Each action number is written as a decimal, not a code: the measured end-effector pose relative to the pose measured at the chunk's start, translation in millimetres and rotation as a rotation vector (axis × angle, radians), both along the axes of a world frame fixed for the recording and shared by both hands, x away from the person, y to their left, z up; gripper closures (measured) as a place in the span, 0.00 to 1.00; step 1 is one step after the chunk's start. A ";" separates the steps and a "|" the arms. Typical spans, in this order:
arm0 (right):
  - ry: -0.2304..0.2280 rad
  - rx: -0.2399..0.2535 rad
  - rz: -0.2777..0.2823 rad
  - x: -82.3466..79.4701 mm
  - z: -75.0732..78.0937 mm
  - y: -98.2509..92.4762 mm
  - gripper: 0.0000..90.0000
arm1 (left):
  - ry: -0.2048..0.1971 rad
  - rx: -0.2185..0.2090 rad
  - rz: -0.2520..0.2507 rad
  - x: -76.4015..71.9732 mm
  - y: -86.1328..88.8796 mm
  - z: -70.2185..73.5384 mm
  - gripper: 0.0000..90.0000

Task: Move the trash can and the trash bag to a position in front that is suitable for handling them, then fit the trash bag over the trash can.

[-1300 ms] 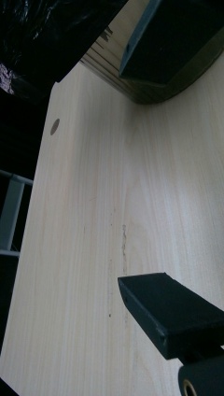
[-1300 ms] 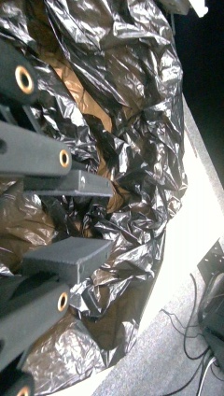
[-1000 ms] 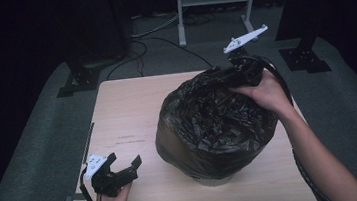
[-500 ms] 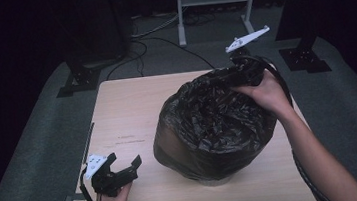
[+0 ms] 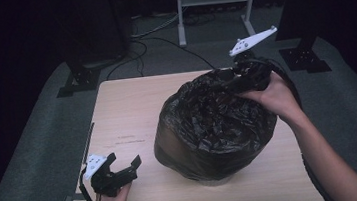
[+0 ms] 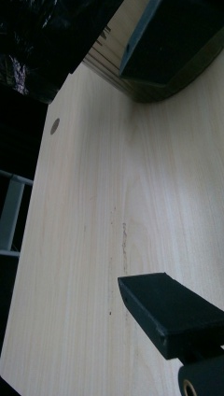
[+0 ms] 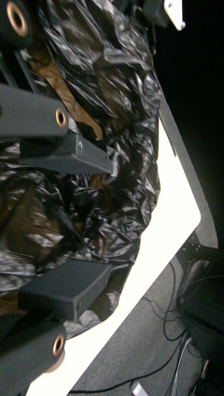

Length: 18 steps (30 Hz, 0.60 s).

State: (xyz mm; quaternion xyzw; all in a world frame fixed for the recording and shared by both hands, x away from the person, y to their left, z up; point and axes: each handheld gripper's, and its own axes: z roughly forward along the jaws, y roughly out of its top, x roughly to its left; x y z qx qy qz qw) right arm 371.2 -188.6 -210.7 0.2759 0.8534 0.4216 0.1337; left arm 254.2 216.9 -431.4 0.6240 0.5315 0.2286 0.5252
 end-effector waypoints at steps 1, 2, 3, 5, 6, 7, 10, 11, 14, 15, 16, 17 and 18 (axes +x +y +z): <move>-0.004 0.002 0.001 -2.1 0.3 -1.8 0.46 | -0.001 -0.002 0.002 -0.1 0.2 0.1 0.02; -0.007 0.004 0.001 -4.2 0.7 -3.8 0.44 | -0.004 -0.002 0.002 -0.3 0.3 0.5 0.02; -0.005 0.008 0.001 -6.4 1.0 -5.9 0.42 | -0.006 -0.001 0.003 -0.6 0.3 0.9 0.02; -0.007 0.018 0.002 -11.0 1.6 -10.2 0.39 | -0.008 0.002 0.001 -1.2 0.0 1.7 0.02; -0.010 0.017 0.007 -13.6 1.8 -12.4 0.37 | -0.009 0.003 0.001 -1.3 -0.4 1.8 0.02; -0.012 0.016 0.006 -16.1 2.2 -14.6 0.35 | -0.008 0.002 0.001 -1.3 -0.8 1.8 0.02; -0.021 0.025 0.001 -23.5 3.5 -23.1 0.33 | -0.004 0.000 0.001 -0.8 -1.5 0.7 0.02; -0.026 0.029 -0.001 -26.3 3.9 -26.7 0.32 | -0.004 0.001 0.001 -0.8 -1.7 0.5 0.02; -0.045 0.045 -0.013 -34.8 5.4 -39.1 0.31 | -0.005 0.006 -0.002 -1.5 -2.6 1.3 0.02; -0.048 0.053 -0.022 -37.0 5.9 -43.8 0.31 | -0.008 0.009 -0.003 -1.5 -3.2 1.7 0.02; -0.051 0.061 -0.030 -38.7 6.2 -48.6 0.31 | -0.008 0.009 -0.002 -1.4 -4.0 1.6 0.02; -0.050 0.068 -0.035 -40.0 6.3 -53.1 0.31 | -0.006 0.008 -0.004 -1.3 -4.4 1.4 0.02; -0.049 0.070 -0.042 -41.1 6.1 -57.0 0.31 | -0.004 0.010 -0.007 -1.3 -4.5 1.1 0.02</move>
